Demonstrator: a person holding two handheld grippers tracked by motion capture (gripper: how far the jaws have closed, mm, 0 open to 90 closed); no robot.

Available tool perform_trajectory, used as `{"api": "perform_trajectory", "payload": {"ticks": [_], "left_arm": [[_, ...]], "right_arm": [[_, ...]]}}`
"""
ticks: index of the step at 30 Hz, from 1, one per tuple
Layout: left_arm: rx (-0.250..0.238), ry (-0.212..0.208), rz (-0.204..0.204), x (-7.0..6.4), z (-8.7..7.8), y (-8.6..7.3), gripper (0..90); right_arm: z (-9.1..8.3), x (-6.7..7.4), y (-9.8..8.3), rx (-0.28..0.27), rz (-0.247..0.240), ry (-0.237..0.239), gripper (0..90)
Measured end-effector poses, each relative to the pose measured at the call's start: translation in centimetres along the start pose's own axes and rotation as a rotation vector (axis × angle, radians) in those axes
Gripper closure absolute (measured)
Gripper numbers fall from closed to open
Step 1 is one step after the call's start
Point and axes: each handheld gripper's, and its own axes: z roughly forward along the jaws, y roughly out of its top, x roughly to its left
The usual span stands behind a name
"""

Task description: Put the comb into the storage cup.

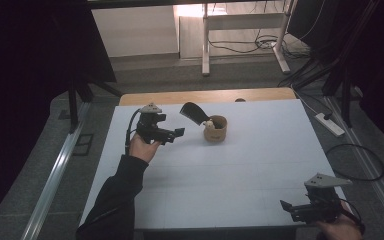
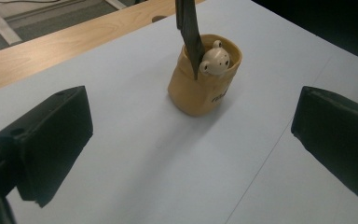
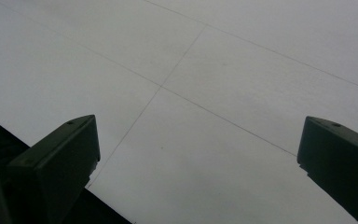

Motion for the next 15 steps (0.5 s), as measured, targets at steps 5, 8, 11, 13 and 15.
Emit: {"api": "perform_trajectory", "payload": {"ticks": [5, 8, 11, 13, 15], "left_arm": [[0.001, 0.006, -0.001, 0.0, 0.0, -0.8, 0.0], [-0.005, 0.015, 0.003, 0.1, -0.2, -1.1, 0.0], [-0.016, 0.016, -0.001, 0.2, -0.5, -1.5, 0.0], [-0.024, 0.010, 0.001, 0.2, -0.6, -1.8, 0.0], [-0.022, 0.008, 0.000, 0.1, -0.6, -2.2, 0.0]], "right_arm": [[0.0, 0.0, 0.0, 0.000, -0.001, -0.001, 0.0], [0.0, 0.1, 0.0, -0.001, -0.002, -0.005, 0.0], [0.0, 0.0, 0.0, -0.003, -0.003, -0.006, 0.0], [0.0, 0.0, 0.0, -0.003, -0.003, -0.004, 0.0], [0.0, 0.0, 0.0, -0.003, -0.003, -0.003, 0.0]]}}
